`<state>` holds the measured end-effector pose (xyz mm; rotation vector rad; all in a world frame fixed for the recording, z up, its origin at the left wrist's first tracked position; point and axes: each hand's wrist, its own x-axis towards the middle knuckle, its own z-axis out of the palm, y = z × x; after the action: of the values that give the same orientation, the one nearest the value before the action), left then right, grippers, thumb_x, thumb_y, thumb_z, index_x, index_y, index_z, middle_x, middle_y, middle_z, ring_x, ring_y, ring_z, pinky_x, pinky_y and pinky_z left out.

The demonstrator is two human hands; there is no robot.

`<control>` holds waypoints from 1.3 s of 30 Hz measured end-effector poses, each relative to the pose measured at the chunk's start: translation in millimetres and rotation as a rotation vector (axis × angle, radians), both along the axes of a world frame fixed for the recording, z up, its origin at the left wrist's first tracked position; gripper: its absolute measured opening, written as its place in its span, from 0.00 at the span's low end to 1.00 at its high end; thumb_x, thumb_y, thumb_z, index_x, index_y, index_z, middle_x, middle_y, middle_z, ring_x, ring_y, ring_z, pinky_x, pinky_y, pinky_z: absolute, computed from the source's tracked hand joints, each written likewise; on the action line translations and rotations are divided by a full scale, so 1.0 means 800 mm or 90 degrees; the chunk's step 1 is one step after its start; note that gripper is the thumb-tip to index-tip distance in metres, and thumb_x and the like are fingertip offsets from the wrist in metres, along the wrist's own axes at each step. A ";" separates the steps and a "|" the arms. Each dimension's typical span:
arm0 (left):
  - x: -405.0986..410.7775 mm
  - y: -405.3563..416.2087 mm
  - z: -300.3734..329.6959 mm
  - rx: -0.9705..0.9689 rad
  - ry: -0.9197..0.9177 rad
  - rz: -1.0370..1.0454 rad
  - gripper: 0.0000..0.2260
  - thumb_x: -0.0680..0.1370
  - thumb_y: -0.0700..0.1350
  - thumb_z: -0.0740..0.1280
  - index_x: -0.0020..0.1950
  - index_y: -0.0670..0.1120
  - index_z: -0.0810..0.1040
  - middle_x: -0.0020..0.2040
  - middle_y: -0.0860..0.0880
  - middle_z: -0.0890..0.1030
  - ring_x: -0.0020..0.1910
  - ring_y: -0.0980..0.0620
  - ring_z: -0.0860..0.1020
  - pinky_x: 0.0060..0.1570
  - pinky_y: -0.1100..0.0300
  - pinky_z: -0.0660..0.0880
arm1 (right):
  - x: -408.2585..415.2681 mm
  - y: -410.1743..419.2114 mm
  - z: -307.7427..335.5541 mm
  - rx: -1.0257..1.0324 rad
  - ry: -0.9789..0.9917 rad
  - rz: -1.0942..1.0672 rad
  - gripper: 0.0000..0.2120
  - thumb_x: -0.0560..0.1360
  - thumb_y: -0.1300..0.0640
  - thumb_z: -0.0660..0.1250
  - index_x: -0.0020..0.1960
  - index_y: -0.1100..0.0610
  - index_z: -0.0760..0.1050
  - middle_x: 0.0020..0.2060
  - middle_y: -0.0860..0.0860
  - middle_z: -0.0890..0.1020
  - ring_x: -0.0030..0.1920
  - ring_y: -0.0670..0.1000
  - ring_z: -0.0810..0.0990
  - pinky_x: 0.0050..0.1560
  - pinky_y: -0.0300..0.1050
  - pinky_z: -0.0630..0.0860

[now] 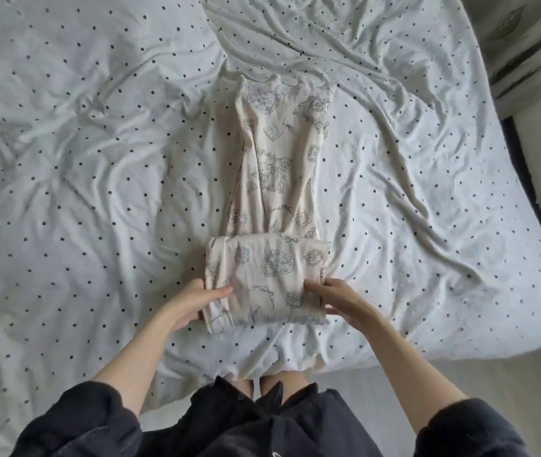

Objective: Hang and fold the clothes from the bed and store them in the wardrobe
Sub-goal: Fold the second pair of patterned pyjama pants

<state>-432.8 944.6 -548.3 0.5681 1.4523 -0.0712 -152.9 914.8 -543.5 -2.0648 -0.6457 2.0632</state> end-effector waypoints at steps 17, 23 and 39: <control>0.034 0.146 0.050 0.229 0.050 0.197 0.28 0.75 0.45 0.69 0.72 0.42 0.63 0.57 0.48 0.74 0.50 0.50 0.77 0.57 0.50 0.75 | 0.022 0.137 0.053 0.149 -0.117 -0.145 0.15 0.77 0.47 0.64 0.54 0.59 0.72 0.46 0.51 0.76 0.49 0.50 0.75 0.47 0.50 0.77; 0.060 0.150 0.038 0.062 -0.145 0.425 0.38 0.70 0.39 0.72 0.75 0.41 0.56 0.70 0.38 0.68 0.63 0.41 0.73 0.55 0.48 0.76 | 0.001 0.145 0.040 0.098 -0.010 -0.227 0.12 0.76 0.54 0.67 0.45 0.64 0.73 0.43 0.58 0.79 0.45 0.53 0.79 0.43 0.44 0.76; 0.027 0.181 0.130 0.032 -0.284 0.251 0.21 0.76 0.53 0.62 0.58 0.37 0.76 0.49 0.34 0.82 0.41 0.44 0.84 0.34 0.59 0.81 | 0.041 0.166 0.136 0.041 0.013 -0.238 0.10 0.78 0.56 0.63 0.42 0.62 0.72 0.25 0.55 0.80 0.23 0.50 0.79 0.21 0.34 0.70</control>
<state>-411.0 1089.4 -444.1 0.3020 1.1055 0.3829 -120.0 1047.9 -434.8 -1.9488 -0.2897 1.8233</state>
